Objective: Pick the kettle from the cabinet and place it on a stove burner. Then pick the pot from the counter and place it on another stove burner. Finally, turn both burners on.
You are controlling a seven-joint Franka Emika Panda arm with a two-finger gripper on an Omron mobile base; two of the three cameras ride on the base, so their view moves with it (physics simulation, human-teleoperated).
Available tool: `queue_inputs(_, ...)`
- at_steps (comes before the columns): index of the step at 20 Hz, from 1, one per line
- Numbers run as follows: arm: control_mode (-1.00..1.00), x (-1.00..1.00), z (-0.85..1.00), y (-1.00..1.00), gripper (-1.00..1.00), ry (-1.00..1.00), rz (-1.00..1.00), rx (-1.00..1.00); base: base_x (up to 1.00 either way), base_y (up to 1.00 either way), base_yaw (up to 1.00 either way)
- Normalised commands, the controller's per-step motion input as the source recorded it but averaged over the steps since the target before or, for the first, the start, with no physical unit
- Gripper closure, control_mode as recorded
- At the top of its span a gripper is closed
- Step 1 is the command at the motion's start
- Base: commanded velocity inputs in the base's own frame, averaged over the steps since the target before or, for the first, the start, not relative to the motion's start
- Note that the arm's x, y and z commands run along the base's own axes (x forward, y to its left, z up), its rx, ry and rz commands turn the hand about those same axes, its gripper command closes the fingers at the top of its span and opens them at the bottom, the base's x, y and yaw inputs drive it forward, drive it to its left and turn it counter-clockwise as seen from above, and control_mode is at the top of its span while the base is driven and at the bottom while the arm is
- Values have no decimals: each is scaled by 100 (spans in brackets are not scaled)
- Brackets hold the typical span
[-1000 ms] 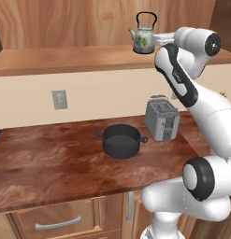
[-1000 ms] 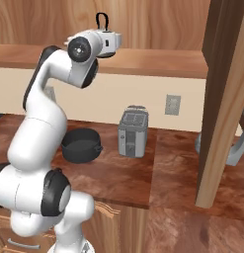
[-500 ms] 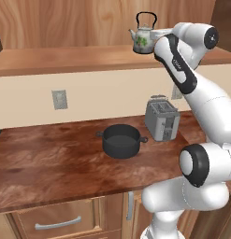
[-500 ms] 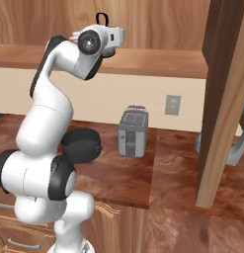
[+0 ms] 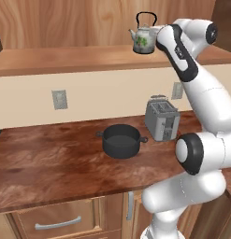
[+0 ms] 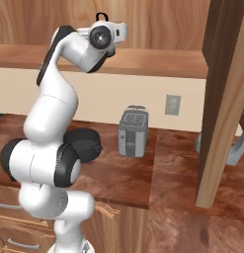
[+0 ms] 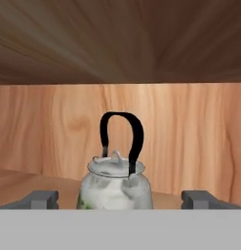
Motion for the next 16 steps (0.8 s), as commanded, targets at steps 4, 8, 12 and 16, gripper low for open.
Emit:
queue_inputs(4, -100, 21, 6, -4, -100, 0, 7, 0, 0, 0, 0)
queue_inputs(8, -100, 20, 6, -5, -100, 0, 7, 0, 0, 0, 0)
queue_inputs(12, -100, 17, 8, -5, -100, 0, 7, 0, 0, 0, 0)
queue_inputs(16, -100, 15, 6, -4, -100, 0, 8, 0, 0, 0, 0)
